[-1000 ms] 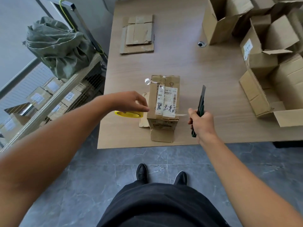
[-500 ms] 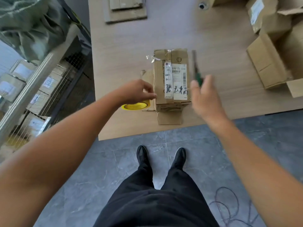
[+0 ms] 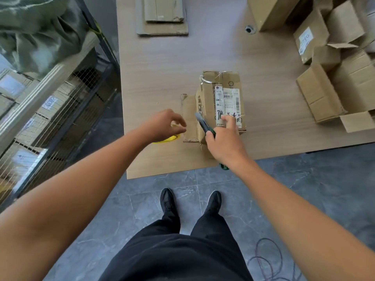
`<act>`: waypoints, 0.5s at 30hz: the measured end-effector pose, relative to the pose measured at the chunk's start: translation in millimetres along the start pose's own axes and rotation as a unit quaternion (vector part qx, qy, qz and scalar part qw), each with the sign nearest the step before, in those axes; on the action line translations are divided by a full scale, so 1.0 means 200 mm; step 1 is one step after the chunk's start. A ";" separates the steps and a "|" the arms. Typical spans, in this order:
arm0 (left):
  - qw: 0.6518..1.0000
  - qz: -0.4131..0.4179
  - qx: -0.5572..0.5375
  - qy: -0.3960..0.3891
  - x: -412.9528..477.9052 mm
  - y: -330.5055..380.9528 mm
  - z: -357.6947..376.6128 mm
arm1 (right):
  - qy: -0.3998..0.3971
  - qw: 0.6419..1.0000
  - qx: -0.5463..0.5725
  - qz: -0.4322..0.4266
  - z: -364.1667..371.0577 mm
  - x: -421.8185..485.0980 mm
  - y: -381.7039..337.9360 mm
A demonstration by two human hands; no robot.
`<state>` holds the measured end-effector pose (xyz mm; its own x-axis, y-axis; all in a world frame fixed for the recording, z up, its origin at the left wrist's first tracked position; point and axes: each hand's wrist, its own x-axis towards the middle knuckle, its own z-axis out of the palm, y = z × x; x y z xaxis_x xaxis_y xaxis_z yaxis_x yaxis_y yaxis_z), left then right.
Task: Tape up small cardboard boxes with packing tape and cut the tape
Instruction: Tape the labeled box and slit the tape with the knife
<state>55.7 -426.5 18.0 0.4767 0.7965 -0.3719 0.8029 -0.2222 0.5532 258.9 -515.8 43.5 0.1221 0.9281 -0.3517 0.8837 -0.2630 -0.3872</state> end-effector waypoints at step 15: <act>0.975 0.054 0.158 0.148 -0.20 0.03 0.10 | -0.185 0.955 -0.230 -0.010 0.01 0.08 -0.16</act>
<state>48.5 -470.2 20.7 0.4775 0.8760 -0.0675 0.8466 -0.4382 0.3023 231.5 -492.5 47.8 0.0110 0.7531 -0.6578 0.9996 -0.0241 -0.0110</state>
